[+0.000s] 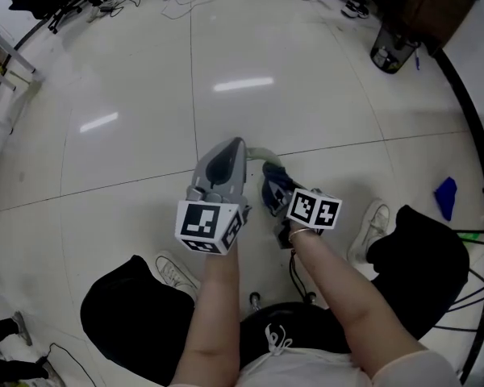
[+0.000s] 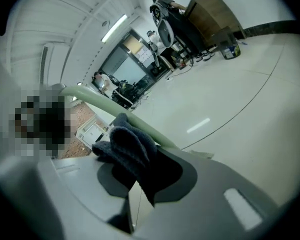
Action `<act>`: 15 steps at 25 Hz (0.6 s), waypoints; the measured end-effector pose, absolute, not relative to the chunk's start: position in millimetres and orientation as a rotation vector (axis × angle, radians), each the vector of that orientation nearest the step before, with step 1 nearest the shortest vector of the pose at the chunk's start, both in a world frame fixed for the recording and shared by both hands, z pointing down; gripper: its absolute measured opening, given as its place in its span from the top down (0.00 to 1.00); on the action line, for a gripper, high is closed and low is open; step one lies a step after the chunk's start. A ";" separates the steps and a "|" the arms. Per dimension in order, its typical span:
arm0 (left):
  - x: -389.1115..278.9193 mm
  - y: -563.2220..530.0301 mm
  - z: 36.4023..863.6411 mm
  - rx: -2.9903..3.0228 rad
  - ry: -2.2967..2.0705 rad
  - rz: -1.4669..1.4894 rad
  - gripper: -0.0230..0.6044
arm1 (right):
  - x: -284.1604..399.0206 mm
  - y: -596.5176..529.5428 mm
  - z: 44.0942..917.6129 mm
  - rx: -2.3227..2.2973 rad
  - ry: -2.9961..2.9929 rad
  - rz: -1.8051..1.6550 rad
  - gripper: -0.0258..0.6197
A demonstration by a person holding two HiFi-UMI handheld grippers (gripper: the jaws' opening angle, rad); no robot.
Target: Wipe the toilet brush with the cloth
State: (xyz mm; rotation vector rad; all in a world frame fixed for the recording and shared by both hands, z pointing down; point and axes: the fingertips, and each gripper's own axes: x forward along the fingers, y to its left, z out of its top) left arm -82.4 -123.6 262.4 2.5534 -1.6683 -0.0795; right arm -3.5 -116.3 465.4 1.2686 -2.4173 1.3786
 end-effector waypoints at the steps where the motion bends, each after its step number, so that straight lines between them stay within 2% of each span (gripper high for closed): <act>1: -83.4 -123.7 262.3 2.555 -1.674 -0.080 0.95 | -4.0 -117.0 474.0 1.269 -2.395 1.398 0.86; 8: -86.4 -128.4 260.2 2.573 -1.687 -0.066 0.95 | 0.3 -115.7 538.6 1.289 -2.221 1.586 0.86; 15: -92.2 -134.8 263.5 2.566 -1.724 -0.039 0.95 | -1.7 -116.1 555.4 1.191 -2.223 1.622 0.86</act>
